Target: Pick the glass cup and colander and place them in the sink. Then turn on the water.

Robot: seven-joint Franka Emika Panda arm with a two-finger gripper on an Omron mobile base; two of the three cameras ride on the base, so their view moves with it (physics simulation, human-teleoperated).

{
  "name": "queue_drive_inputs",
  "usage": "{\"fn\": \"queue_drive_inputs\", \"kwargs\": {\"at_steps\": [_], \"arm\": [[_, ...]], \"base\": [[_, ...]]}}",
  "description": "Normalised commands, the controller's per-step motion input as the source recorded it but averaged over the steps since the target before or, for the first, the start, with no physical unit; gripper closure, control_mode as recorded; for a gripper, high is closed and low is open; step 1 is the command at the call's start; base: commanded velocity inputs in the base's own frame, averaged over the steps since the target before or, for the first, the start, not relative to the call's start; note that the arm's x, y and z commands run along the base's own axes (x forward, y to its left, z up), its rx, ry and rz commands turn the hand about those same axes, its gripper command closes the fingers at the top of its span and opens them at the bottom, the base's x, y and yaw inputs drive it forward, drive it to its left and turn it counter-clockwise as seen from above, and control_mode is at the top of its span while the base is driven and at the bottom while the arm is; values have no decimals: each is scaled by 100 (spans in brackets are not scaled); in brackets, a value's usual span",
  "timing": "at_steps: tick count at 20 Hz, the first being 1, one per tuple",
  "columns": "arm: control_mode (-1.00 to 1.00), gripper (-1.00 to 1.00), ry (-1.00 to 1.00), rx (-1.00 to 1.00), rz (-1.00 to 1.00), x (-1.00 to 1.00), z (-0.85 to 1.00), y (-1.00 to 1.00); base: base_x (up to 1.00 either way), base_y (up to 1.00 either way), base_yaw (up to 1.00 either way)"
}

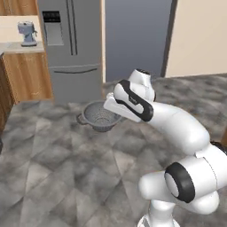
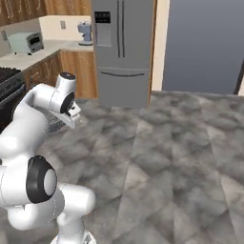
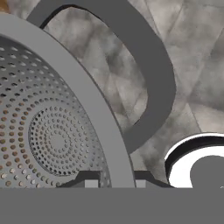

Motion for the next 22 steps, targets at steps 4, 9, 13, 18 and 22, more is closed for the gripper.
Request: {"fn": "queue_drive_inputs", "kwargs": {"at_steps": [4, 9, 13, 18, 22], "arm": [[100, 100, 0, 0, 0, 0, 0, 0], [100, 100, 0, 0, 0, 0, 0, 0], [100, 100, 0, 0, 0, 0, 0, 0], [100, 100, 0, 0, 0, 0, 0, 0], [100, 100, 0, 0, 0, 0, 0, 0]], "base": [[56, 0, 66], [45, 0, 66], [34, 0, 67], [12, -16, 66], [2, -26, 61]]}}
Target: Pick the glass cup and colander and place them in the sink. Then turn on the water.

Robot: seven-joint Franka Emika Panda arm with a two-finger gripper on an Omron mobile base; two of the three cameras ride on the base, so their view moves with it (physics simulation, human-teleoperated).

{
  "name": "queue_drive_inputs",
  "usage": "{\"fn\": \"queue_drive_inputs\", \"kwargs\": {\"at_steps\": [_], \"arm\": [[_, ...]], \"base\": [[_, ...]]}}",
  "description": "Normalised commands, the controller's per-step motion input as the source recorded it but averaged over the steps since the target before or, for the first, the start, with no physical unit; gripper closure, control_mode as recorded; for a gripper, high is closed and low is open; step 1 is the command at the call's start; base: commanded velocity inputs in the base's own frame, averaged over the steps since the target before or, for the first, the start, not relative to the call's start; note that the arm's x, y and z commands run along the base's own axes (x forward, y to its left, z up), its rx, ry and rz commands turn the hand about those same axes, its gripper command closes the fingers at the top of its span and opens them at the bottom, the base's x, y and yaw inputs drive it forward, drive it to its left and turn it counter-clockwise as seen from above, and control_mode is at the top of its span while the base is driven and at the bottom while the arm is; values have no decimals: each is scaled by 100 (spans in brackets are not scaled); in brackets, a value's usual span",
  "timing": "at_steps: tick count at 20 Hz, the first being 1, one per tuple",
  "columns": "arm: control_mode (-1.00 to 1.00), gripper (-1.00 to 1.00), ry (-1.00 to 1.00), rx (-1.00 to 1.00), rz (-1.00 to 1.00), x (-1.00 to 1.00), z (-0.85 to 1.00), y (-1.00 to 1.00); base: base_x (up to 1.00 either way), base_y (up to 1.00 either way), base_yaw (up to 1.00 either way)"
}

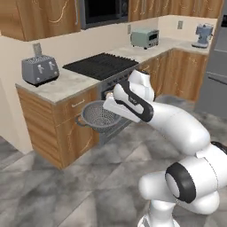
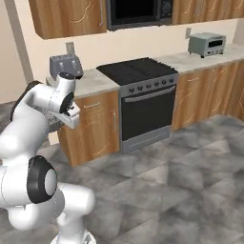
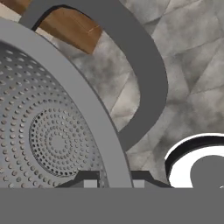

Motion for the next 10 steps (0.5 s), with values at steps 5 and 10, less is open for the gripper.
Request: {"fn": "queue_drive_inputs", "kwargs": {"at_steps": [5, 10], "arm": [[100, 100, 0, 0, 0, 0, 0, 0], [100, 100, 0, 0, 0, 0, 0, 0]], "base": [[6, -12, 58], [4, -1, 55]]}}
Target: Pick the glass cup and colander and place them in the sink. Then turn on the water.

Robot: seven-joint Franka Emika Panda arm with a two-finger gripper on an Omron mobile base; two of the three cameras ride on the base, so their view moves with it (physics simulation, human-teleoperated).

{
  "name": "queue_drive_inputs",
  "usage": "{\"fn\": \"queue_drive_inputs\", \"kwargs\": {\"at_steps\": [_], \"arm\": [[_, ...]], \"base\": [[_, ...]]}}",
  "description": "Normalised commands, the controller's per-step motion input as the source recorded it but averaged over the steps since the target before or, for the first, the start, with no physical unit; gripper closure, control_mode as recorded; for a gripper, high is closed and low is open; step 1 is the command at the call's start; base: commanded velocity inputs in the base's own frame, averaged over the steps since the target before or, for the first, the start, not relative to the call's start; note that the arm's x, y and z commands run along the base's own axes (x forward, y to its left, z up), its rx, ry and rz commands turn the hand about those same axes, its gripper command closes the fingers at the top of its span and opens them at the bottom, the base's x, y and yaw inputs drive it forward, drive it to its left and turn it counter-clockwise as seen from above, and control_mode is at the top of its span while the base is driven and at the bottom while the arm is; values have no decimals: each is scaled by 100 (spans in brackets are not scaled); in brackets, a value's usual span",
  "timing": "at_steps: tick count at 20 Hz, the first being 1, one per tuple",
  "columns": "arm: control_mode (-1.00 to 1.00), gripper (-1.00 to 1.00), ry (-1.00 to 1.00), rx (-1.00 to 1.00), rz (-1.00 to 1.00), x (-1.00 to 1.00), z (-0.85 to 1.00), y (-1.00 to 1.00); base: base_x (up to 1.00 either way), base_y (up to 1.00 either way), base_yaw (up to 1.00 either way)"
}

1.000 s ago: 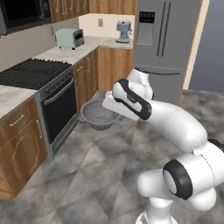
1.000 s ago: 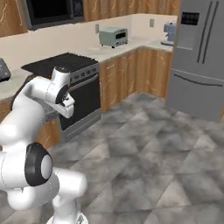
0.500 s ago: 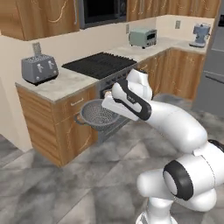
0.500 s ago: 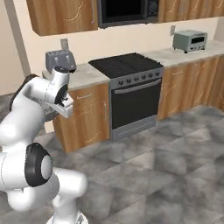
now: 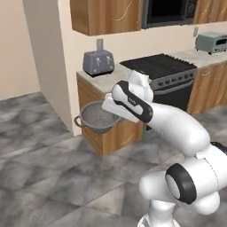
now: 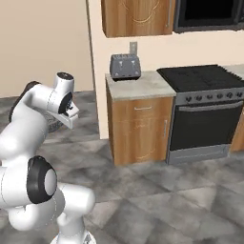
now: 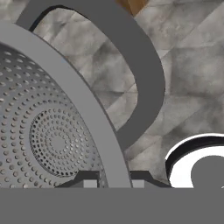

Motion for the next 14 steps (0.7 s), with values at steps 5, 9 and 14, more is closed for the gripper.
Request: {"fn": "queue_drive_inputs", "kwargs": {"at_steps": [5, 9, 14], "arm": [[100, 100, 0, 0, 0, 0, 0, 0], [100, 100, 0, 0, 0, 0, 0, 0], [100, 100, 0, 0, 0, 0, 0, 0]], "base": [[13, 0, 53], [16, 0, 51], [18, 0, 50]]}}
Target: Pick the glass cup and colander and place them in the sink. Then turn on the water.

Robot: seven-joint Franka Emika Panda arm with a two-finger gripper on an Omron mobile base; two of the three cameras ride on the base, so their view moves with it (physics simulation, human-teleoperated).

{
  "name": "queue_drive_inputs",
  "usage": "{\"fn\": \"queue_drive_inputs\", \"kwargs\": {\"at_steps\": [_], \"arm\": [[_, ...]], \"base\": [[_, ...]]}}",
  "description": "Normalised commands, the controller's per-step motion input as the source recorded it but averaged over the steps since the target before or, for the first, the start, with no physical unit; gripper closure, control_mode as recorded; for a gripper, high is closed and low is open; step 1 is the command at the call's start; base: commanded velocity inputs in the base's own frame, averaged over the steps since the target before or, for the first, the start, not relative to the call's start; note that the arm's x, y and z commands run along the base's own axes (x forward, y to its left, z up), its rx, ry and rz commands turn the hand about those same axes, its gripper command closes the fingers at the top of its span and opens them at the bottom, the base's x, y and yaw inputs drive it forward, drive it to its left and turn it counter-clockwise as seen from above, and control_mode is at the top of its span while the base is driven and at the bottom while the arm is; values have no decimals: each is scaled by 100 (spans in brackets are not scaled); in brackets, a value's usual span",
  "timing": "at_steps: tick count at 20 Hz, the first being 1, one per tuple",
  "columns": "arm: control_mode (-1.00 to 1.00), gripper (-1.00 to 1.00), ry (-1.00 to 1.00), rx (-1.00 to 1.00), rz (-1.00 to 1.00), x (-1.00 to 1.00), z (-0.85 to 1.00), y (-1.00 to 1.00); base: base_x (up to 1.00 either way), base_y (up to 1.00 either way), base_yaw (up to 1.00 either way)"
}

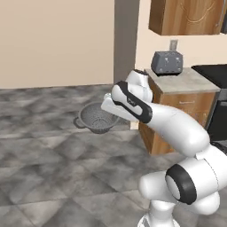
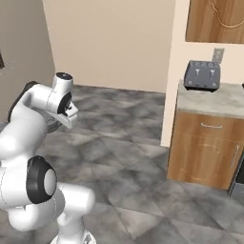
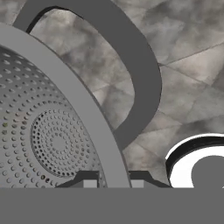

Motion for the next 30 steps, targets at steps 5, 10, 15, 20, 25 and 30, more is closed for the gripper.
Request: {"fn": "queue_drive_inputs", "kwargs": {"at_steps": [5, 10, 15, 20, 25, 30], "arm": [[100, 100, 0, 0, 0, 0, 0, 0], [100, 100, 0, 0, 0, 0, 0, 0], [100, 100, 0, 0, 0, 0, 0, 0], [100, 100, 0, 0, 0, 0, 0, 0], [100, 100, 0, 0, 0, 0, 0, 0], [100, 100, 0, 0, 0, 0, 0, 0]], "base": [[19, 0, 49], [18, 0, 49], [20, 0, 49], [20, 0, 49], [18, 0, 49], [17, 0, 49]]}}
